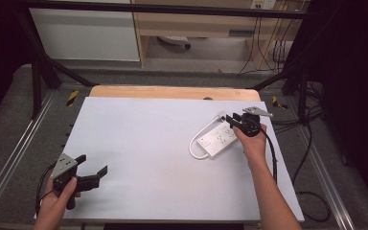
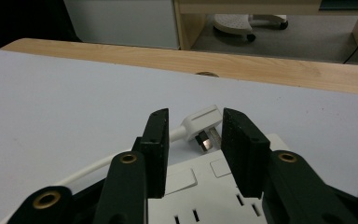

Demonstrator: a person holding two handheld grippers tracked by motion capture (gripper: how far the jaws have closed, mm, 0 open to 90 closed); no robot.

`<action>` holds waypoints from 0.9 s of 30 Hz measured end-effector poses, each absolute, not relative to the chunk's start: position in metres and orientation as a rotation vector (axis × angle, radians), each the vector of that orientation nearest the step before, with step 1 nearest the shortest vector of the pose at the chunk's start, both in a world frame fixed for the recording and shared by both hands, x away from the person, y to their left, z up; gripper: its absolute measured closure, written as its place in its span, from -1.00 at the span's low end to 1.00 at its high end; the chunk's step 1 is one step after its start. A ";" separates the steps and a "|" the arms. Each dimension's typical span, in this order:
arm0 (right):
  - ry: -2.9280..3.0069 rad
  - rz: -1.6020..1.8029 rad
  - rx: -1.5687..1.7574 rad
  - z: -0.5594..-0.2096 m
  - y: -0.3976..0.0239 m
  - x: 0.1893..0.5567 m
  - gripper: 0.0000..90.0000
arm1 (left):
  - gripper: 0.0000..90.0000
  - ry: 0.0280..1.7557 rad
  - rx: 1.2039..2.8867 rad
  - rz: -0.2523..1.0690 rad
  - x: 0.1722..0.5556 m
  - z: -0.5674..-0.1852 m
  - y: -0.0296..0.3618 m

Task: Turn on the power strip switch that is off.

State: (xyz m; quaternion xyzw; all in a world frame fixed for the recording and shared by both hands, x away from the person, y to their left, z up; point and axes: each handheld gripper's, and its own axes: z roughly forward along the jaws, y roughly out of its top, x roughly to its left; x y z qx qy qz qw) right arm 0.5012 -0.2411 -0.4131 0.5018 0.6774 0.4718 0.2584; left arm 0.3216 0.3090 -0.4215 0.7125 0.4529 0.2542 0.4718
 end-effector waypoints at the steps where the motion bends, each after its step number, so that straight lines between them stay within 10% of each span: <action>1: 1.838 1.279 1.355 -0.412 -0.241 0.501 0.32 | -0.86 1.110 1.745 0.625 0.322 -0.422 0.309; 27: 1.904 1.316 1.377 -0.383 -0.245 0.477 -0.65 | -0.86 1.115 1.741 0.620 0.321 -0.421 0.309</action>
